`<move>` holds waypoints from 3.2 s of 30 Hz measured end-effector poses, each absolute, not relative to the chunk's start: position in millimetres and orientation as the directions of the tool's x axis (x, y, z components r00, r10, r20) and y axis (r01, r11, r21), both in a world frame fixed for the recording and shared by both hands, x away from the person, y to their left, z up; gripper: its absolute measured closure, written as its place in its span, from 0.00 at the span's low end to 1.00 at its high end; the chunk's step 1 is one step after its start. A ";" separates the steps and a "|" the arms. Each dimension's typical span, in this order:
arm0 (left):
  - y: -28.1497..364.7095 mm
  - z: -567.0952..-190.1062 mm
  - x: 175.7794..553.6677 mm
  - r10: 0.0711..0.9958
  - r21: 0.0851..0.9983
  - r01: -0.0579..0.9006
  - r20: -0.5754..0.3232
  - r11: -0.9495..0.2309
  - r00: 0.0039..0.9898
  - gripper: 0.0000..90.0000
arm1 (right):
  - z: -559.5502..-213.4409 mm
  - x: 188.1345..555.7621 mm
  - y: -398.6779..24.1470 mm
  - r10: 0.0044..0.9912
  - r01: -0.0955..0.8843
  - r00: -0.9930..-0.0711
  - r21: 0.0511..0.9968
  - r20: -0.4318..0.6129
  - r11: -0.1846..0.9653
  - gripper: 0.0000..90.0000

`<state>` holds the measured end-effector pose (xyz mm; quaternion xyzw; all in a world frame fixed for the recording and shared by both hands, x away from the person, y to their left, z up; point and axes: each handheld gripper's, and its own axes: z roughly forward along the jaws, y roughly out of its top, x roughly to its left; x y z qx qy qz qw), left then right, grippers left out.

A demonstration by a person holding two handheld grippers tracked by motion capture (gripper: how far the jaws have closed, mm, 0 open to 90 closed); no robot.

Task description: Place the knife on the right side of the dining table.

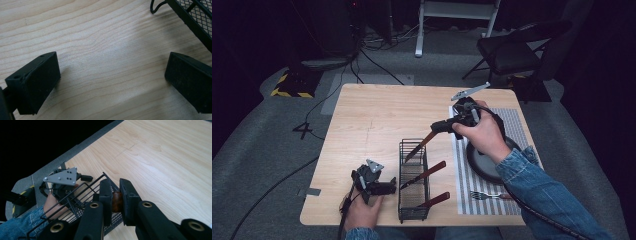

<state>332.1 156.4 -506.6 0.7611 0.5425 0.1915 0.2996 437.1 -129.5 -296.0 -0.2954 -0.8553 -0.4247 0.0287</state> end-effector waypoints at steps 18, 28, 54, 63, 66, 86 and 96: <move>156.6 -506.3 332.7 0.942 0.660 0.716 -0.036 -0.228 0.333 0.00 | -225.4 418.6 -178.0 0.521 0.520 -0.804 0.765 0.288 0.379 0.91; 157.0 -506.2 332.8 0.944 0.661 0.716 -0.032 -0.227 0.329 0.00 | -193.7 419.4 -202.4 0.545 0.511 -0.792 0.787 0.275 0.345 0.91; 156.9 -506.4 333.0 0.945 0.663 0.715 -0.033 -0.223 0.326 0.00 | -214.3 503.4 -280.2 0.756 0.585 -0.616 0.772 0.223 0.249 0.91; 156.8 -506.5 333.3 0.945 0.663 0.715 -0.035 -0.221 0.325 0.00 | -255.0 534.7 -290.7 0.798 0.640 -0.559 0.729 0.224 0.243 0.91; 156.8 -506.5 333.3 0.945 0.663 0.715 -0.035 -0.221 0.325 0.00 | -263.2 538.6 -292.4 0.800 0.649 -0.554 0.721 0.229 0.243 0.91; 156.9 -506.5 333.4 0.945 0.663 0.715 -0.033 -0.222 0.325 0.00 | -324.6 557.1 -308.1 0.836 0.732 -0.468 0.656 0.287 0.185 0.91; 156.9 -506.5 333.5 0.945 0.663 0.714 -0.033 -0.223 0.325 0.00 | -334.7 557.7 -319.1 0.862 0.749 -0.426 0.642 0.274 0.166 0.88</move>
